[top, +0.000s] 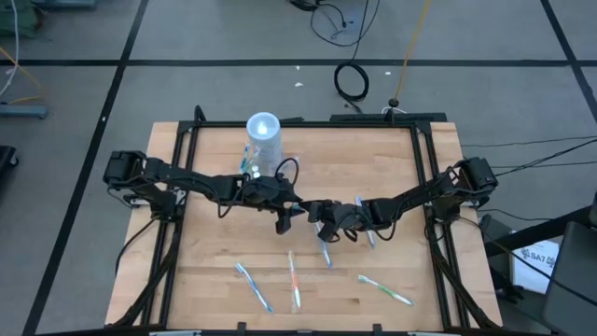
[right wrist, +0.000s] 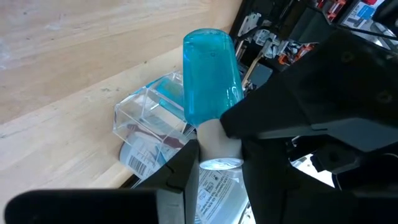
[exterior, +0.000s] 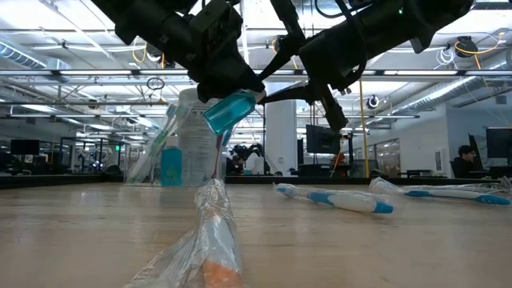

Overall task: Pick & Place toothbrushing station
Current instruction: Put the blue mouthwash into the transparent organizer

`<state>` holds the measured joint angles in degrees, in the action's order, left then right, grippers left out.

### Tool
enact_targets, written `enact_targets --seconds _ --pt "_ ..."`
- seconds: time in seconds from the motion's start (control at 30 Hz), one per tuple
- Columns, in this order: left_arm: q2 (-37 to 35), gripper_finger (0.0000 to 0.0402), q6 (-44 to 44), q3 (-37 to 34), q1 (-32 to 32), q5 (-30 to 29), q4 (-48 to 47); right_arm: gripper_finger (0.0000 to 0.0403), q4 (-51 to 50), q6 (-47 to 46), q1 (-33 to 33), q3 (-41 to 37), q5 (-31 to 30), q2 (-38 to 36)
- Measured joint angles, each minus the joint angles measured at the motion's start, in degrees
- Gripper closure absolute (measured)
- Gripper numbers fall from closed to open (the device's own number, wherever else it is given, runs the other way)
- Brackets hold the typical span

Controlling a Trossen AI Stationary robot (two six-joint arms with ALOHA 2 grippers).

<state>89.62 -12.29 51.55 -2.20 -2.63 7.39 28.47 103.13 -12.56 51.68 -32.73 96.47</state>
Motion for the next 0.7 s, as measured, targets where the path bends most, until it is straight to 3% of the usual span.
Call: enact_targets --seconds 0.3,0.53,0.7 --pt "0.00 0.0300 0.11 0.00 0.76 0.21 -0.36 0.0309 -0.13 -1.48 0.01 0.00 -0.13 0.00" --pt "0.00 0.0296 0.14 0.00 1.44 1.16 -0.41 0.0298 -0.10 -2.27 0.14 0.00 -0.15 0.00" --pt "0.00 0.0294 0.45 0.04 1.46 1.25 -1.29 0.0290 -0.07 -7.93 0.20 0.00 -0.02 0.02"
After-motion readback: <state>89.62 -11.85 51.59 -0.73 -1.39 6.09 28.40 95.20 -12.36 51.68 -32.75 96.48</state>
